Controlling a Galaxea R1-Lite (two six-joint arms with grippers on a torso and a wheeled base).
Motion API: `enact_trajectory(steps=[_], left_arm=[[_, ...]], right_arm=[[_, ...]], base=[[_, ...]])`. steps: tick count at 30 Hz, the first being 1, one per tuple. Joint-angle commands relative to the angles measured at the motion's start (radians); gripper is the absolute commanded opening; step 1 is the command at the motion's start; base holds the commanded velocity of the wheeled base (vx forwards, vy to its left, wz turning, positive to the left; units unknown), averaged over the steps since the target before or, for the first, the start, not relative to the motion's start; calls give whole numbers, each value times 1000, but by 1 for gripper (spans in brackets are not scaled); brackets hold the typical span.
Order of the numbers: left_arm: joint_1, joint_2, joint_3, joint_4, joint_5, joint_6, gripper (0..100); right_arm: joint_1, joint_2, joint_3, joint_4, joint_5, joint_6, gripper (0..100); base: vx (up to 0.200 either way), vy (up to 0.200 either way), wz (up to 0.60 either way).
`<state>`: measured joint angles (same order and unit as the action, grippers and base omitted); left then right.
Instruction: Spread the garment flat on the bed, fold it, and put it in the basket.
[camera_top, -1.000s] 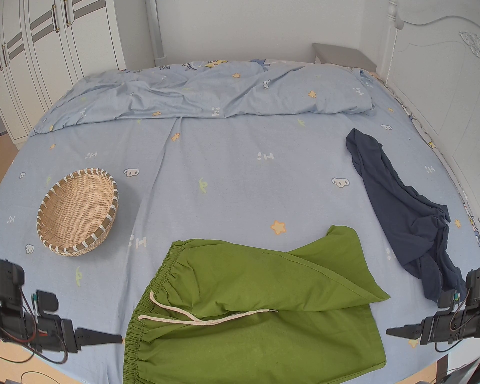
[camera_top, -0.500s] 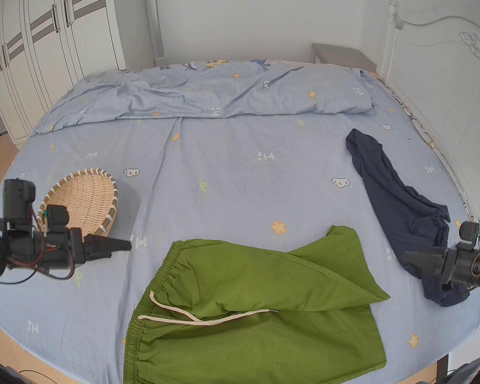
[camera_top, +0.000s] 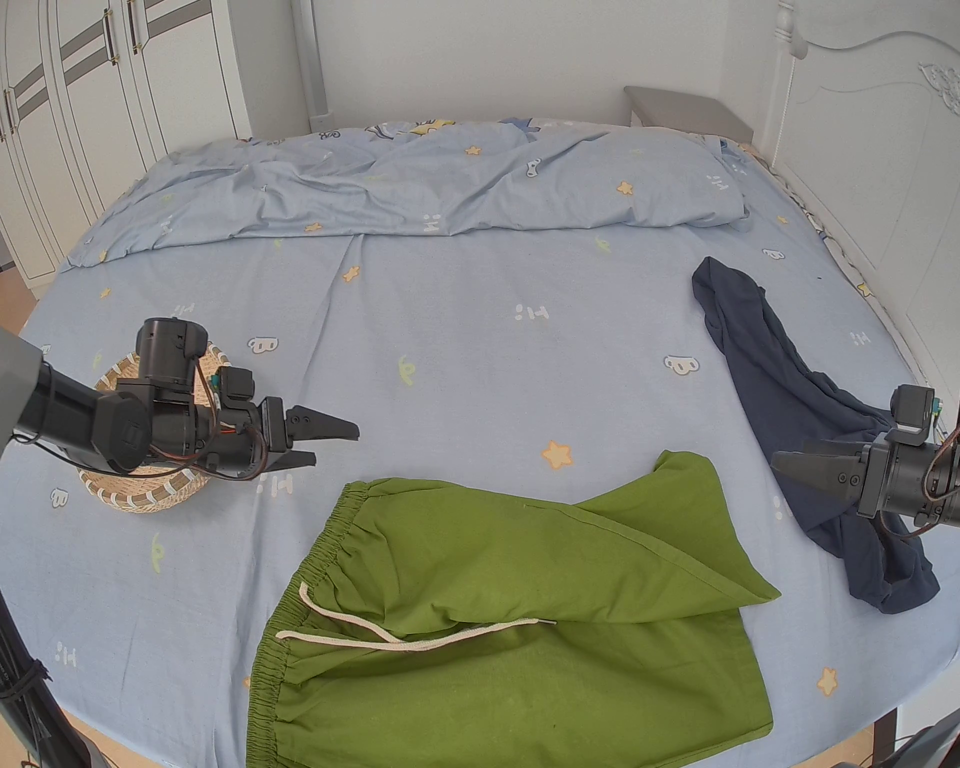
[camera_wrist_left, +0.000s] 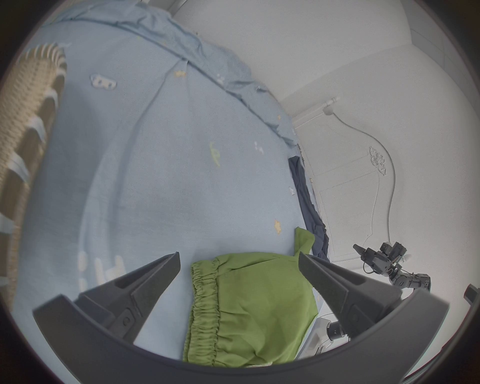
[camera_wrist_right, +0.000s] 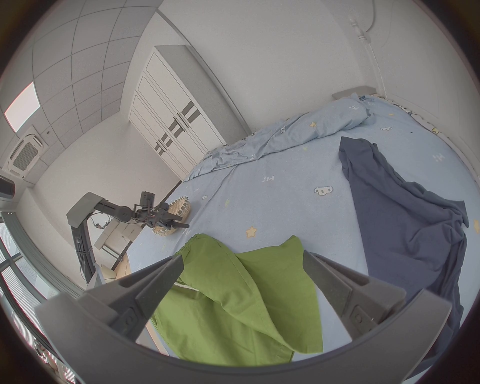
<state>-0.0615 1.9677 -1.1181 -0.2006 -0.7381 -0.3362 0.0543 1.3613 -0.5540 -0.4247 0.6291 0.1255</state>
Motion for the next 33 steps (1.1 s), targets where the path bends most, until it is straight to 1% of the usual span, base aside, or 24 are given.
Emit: enact_trajectory(steps=[1, 4, 27, 28, 33], left_arm=[[-21, 106, -20, -3, 0, 0, 100], [-35, 129, -23, -10, 3, 2, 100], [-40, 160, -22, -11, 3, 2, 100], [-40, 160, -19, -11, 3, 2, 0], [-40, 160, -17, -11, 3, 2, 0]], right_arm=[[15, 22, -6, 0, 0, 0, 100], [21, 22, -3, 0, 0, 0, 100], [32, 24, 0, 1, 0, 0, 100], [32, 25, 0, 0, 0, 0, 100], [32, 36, 2, 0, 0, 0, 100]], base=[[0, 0, 0], [0, 0, 0], [0, 0, 0], [0, 0, 0], [0, 0, 0]])
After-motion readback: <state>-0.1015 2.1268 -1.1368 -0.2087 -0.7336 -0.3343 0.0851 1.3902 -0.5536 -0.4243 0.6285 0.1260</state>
